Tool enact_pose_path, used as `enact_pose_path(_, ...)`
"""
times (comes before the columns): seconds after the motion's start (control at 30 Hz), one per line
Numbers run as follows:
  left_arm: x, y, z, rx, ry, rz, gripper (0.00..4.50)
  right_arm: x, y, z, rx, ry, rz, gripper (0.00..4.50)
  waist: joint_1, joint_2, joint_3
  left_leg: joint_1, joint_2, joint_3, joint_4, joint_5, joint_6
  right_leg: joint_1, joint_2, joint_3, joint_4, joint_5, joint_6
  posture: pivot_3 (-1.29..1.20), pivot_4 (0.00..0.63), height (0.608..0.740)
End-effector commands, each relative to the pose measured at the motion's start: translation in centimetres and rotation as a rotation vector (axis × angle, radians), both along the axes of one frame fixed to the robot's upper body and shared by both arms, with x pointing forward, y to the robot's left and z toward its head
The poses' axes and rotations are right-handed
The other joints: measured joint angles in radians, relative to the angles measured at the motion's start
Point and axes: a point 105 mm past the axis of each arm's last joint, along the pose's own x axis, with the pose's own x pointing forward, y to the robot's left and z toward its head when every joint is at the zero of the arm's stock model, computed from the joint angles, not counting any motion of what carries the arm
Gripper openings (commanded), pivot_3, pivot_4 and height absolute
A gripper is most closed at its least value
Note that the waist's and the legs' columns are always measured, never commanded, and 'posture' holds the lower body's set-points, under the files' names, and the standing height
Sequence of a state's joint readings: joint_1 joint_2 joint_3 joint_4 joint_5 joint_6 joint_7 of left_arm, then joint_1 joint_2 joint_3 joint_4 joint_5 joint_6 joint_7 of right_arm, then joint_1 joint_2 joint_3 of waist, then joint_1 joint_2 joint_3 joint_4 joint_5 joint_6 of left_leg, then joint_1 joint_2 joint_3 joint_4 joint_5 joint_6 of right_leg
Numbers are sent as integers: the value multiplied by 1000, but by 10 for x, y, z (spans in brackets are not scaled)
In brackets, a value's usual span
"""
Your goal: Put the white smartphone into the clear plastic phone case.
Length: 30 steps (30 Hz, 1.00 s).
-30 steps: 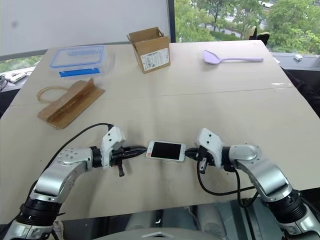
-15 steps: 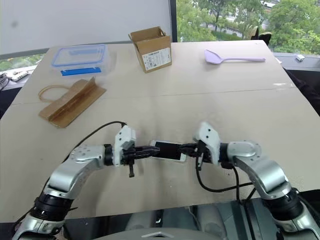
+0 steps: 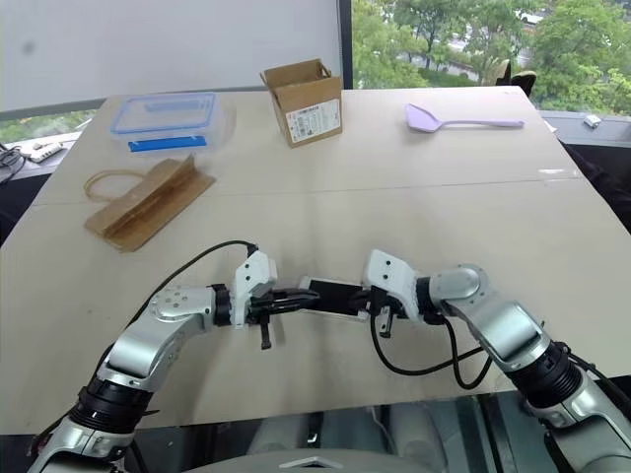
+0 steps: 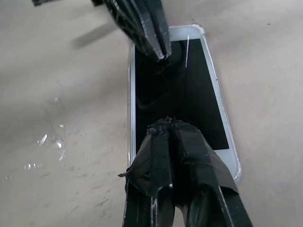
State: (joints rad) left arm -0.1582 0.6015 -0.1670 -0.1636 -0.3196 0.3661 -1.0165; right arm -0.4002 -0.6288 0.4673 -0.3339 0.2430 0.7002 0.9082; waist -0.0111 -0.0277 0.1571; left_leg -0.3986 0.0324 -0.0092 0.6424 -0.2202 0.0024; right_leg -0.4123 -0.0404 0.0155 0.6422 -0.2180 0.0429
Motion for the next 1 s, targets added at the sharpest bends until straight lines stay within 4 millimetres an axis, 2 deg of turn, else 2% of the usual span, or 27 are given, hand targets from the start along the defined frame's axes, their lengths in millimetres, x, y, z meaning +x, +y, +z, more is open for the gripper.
enact_pose_path(0.03, -1, -3, -3, 0, -4, 8, 100, -7, -22, -51, -165, 224, -106, 0, 0, 0, -3, 0, 0, 0, 0, 0, 0, 0, 0, 0, 0, 0, 0, 0, 150, 740)
enact_pose_path(0.4, 0, -5, -4, -9, -9, 23, 100, -27, -30, -99, -344, 388, -70, 0, -3, -1, -33, 7, 4, 1, -2, 0, 0, 3, 0, 0, 0, 0, 0, 0, 150, 740)
enact_pose_path(0.5, -1, -6, -6, -8, -6, 22, 100, -31, -33, -112, -385, 420, -66, 0, -3, 0, -38, 18, 4, 3, -7, 0, -1, 11, -1, 1, -1, -1, -1, 0, 150, 740)
enact_pose_path(0.63, -1, -7, -6, -9, -3, 22, 100, -40, -36, -132, -419, 467, -75, 0, -7, 0, -47, 25, 6, -2, -8, -5, -9, 16, -5, 0, -3, -2, -3, 0, 150, 740)
enact_pose_path(0.73, -2, -7, -6, -10, -3, 22, 100, -38, -36, -137, -415, 457, -91, 0, -16, 3, -52, 33, 6, -2, -9, -8, -12, 20, -12, -3, -5, -3, -2, 0, 150, 740)
enact_pose_path(0.8, -2, -7, -6, -10, -4, 24, 100, -32, -31, -132, -360, 411, -109, 0, -24, 6, -53, 35, 6, -3, -9, -8, -14, 21, -14, -7, -6, -3, -2, 0, 150, 740)
enact_pose_path(0.9, 1, -4, 4, -68, -25, 60, 100, -10, -14, -97, -129, 192, -122, 0, -30, 11, -52, 34, 6, -8, -10, -9, -14, 22, -15, -13, -11, -3, -2, 0, 150, 740)
enact_pose_path(1.0, 5, -2, 16, -127, -44, 93, 100, -1, -6, -61, 71, 58, -163, 0, -29, 14, -43, 29, 6, -16, -10, -9, -15, 21, -21, -23, -17, -3, -2, 0, 150, 740)
